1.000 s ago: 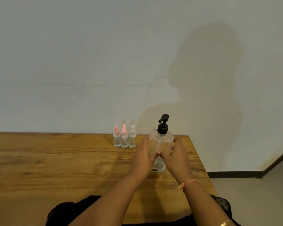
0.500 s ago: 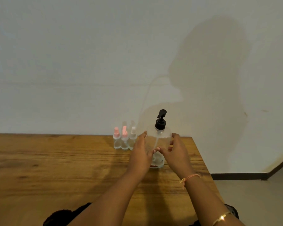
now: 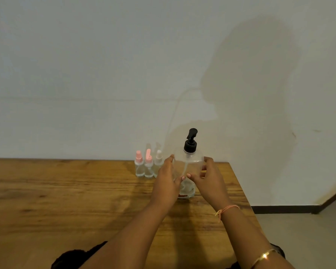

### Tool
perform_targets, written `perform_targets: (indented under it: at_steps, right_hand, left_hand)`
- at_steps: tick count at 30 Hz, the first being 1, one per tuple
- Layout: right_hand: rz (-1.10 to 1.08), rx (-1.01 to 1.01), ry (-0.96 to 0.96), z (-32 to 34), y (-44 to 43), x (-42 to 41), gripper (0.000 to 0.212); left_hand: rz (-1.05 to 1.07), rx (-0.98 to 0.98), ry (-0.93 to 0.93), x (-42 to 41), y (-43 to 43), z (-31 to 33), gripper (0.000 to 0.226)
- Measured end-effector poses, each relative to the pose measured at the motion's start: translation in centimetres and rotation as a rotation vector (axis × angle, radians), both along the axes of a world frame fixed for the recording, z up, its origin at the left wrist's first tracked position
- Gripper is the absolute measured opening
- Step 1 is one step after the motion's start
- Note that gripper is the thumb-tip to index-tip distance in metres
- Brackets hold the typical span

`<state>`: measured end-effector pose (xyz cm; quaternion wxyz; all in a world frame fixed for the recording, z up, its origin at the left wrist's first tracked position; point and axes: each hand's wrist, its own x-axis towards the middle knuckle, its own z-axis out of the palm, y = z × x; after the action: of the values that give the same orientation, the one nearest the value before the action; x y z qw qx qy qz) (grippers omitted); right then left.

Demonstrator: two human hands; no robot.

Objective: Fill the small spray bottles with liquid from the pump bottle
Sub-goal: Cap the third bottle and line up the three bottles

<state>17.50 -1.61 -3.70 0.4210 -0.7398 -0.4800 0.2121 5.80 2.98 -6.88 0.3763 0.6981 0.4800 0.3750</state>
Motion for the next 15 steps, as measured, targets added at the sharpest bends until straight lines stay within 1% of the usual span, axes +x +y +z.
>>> perform_targets:
  at_steps: [9,15]
  right_hand:
    - [0.006,-0.014,0.051,-0.19,0.1,0.26,0.055]
    - [0.01,-0.009,0.069,-0.08,0.09,0.34,0.055]
  left_hand:
    - [-0.012,0.002,0.013,-0.19,-0.06,0.17,0.069]
    - [-0.011,0.013,0.038,-0.26,-0.3,0.46,0.065]
